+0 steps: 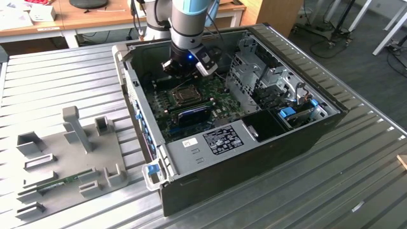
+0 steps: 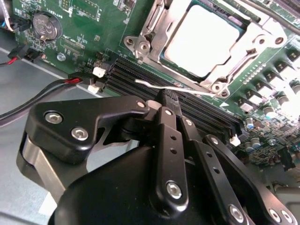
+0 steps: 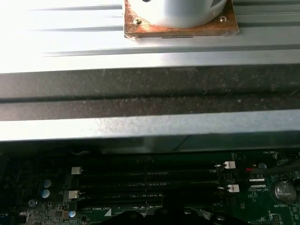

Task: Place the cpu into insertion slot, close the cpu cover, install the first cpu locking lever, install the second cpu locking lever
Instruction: 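Install the first cpu locking lever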

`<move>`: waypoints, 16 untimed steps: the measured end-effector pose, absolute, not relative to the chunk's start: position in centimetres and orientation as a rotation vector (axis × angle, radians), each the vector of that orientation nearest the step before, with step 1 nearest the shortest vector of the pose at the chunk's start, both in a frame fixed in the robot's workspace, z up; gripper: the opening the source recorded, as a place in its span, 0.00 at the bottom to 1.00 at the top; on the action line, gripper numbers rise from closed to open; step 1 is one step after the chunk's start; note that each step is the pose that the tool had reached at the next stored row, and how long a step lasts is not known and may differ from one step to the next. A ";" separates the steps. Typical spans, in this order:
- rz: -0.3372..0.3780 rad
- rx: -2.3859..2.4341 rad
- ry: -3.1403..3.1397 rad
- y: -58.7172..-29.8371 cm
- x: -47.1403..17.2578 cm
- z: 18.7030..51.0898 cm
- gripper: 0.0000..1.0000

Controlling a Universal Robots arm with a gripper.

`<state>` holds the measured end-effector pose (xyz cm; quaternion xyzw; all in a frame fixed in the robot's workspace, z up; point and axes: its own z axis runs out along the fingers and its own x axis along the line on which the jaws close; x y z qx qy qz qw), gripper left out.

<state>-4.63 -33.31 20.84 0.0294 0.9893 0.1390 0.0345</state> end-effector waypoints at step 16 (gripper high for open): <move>0.445 0.089 3.033 -33.3 -5.1 21.2 0.11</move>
